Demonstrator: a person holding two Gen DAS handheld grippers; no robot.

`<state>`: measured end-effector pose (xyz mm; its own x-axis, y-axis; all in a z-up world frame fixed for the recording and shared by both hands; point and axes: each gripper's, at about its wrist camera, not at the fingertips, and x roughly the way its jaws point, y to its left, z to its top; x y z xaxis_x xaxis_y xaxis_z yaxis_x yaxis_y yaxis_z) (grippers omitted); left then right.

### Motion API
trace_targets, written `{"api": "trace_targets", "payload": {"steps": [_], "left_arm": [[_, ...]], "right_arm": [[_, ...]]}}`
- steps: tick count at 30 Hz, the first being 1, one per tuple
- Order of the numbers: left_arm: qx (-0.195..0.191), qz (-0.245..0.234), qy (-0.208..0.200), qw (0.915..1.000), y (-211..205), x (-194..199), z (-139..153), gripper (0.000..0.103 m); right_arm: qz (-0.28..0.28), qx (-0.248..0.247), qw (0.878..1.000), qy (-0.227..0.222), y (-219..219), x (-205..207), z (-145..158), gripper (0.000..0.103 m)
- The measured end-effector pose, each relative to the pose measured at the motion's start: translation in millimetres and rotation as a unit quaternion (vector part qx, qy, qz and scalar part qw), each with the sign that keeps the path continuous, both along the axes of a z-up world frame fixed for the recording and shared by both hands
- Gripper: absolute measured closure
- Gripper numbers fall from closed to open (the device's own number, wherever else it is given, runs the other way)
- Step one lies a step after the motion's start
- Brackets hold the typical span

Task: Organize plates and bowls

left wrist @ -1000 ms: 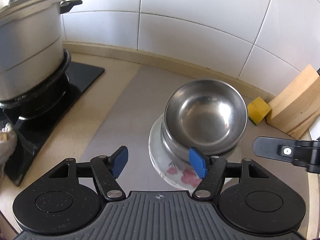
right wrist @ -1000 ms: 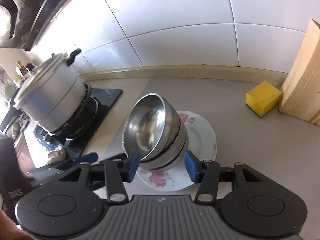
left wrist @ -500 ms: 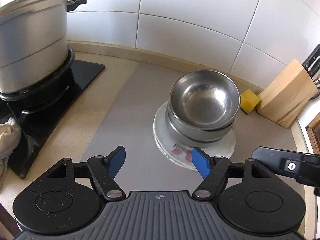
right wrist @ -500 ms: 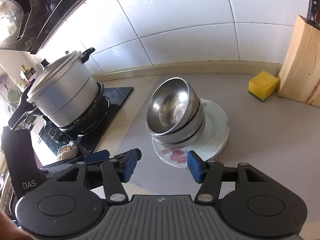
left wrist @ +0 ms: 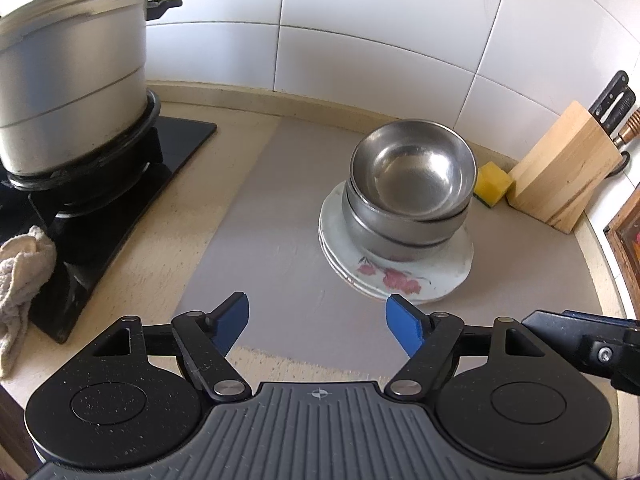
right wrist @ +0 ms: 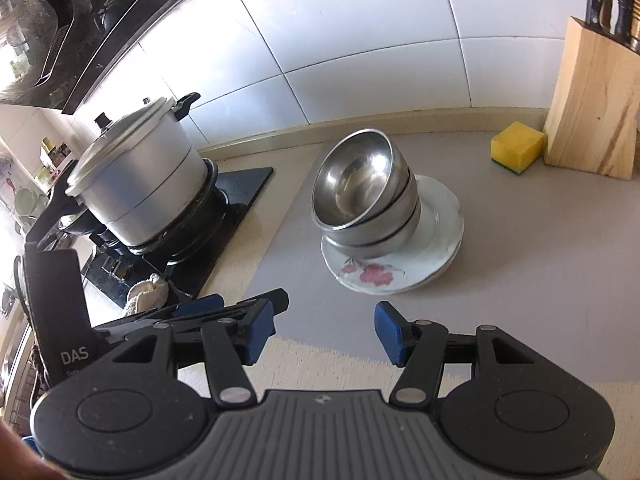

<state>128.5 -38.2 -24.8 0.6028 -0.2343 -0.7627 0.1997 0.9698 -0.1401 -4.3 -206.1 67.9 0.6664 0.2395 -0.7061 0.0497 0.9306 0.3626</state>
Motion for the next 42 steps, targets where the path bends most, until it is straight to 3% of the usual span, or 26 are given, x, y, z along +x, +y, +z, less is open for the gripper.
{"api": "trace_targets", "payload": {"steps": [13, 42], "left_arm": [[0.032, -0.005, -0.023, 0.9992, 8, -15, 0, 0.024], [0.029, -0.004, -0.01, 0.9995, 26, -18, -10, 0.023]], "right_arm": [[-0.008, 0.024, 1.0, 0.0, 11, -25, -8, 0.065], [-0.001, 0.028, 1.0, 0.007, 21, -23, -20, 0.061]]}}
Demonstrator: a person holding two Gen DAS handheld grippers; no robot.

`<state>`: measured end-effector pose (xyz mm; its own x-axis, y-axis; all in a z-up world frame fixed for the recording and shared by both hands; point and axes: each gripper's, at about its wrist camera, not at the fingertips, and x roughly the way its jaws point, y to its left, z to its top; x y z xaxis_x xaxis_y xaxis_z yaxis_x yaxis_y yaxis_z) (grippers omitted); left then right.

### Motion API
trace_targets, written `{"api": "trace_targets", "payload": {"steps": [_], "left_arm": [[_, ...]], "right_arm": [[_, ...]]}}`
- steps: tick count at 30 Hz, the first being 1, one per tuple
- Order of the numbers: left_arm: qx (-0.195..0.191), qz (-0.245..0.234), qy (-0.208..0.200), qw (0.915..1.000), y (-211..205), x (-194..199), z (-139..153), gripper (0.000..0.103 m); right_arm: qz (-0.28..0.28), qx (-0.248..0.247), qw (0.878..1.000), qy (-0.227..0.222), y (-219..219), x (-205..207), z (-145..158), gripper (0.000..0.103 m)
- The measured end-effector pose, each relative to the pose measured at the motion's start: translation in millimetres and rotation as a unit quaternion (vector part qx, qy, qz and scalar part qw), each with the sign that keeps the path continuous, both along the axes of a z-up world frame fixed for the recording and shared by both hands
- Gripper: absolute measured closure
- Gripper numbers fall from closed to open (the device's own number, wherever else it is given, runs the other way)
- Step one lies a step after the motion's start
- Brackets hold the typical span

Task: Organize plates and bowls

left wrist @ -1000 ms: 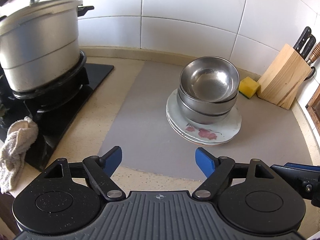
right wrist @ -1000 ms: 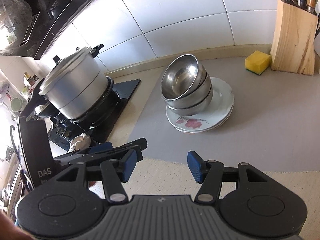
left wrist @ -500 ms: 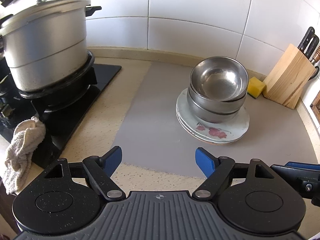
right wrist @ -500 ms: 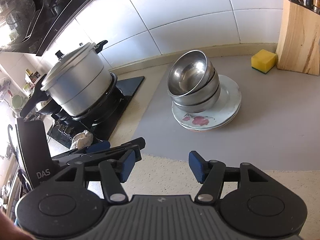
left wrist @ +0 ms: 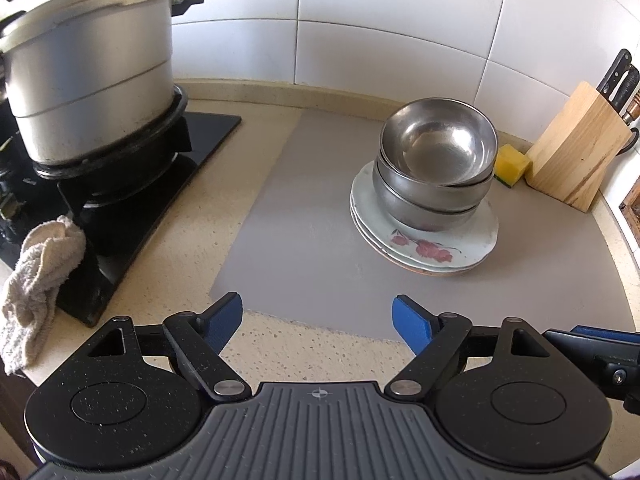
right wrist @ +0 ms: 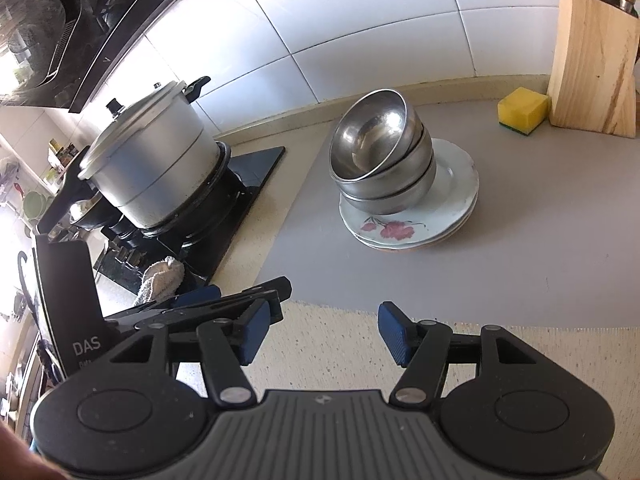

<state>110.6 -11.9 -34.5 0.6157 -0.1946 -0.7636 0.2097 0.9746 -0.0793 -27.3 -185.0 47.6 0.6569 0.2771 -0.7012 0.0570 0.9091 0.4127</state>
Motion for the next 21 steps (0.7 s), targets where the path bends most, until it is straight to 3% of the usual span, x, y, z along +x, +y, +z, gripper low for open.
{"api": "trace_targets", "payload": {"steps": [3, 7, 9, 21], "left_arm": [[-0.008, -0.002, -0.01, 0.9999, 2, -3, 0, 0.021], [-0.007, 0.006, -0.017, 0.9998, 8, -2, 0, 0.006], [-0.01, 0.012, -0.009, 0.9998, 11, 1, -1, 0.006], [-0.008, 0.012, -0.003, 0.9999, 19, 4, -5, 0.006]], "right_arm": [[-0.002, 0.004, 1.0, -0.001, -1, -1, -1, 0.06], [-0.01, 0.013, 1.0, -0.002, -5, -3, -3, 0.058], [-0.016, 0.023, 1.0, -0.003, -10, -4, -5, 0.054], [-0.019, 0.029, 0.999, 0.004, -8, 5, -8, 0.053]]}}
